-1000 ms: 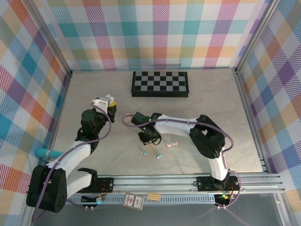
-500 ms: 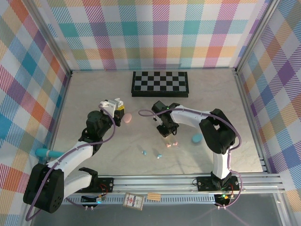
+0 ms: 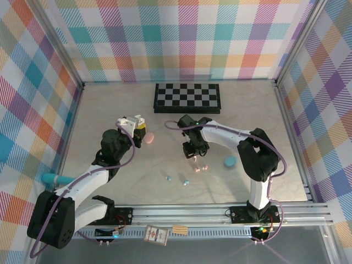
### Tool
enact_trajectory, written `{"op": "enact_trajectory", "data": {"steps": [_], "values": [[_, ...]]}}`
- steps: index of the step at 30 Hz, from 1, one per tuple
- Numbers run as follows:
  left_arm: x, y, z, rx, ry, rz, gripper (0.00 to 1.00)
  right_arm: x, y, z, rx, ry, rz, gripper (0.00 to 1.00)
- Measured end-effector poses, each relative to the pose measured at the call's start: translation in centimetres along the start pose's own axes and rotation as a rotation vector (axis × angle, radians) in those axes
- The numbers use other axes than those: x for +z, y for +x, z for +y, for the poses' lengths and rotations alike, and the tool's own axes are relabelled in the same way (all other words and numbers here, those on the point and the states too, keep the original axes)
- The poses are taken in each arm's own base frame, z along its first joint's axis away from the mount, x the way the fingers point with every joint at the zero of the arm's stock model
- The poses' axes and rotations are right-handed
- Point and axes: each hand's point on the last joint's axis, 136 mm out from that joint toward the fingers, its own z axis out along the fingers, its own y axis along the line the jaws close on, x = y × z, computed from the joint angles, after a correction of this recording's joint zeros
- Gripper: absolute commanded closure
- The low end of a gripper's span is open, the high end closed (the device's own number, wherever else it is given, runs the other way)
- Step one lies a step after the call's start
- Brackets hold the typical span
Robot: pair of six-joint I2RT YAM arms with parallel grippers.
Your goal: Insert wireless bluetooth earbuds into charging case
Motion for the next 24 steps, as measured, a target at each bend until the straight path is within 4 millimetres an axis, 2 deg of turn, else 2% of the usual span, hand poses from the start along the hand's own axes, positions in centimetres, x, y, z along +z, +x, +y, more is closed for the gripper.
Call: {"op": "enact_trajectory", "data": {"steps": [3, 9, 15, 24], "values": [[0.0, 0.0, 0.0, 0.001, 0.0, 0.0, 1.0, -0.4, 0.2, -0.2, 0.118, 0.012, 0.015, 0.53], [0.0, 0.0, -0.1, 0.008, 0.008, 0.002, 1.0, 0.1, 1.1, -0.3, 0.242, 0.026, 0.066, 0.63], [-0.1, 0.1, -0.3, 0.014, 0.019, 0.006, 1.0, 1.1, 1.3, -0.2, 0.288, 0.036, 0.105, 0.7], [-0.1, 0.4, -0.5, 0.026, 0.027, 0.019, 1.0, 2.0, 0.6, -0.4, 0.313, 0.035, 0.13, 0.73]]}}
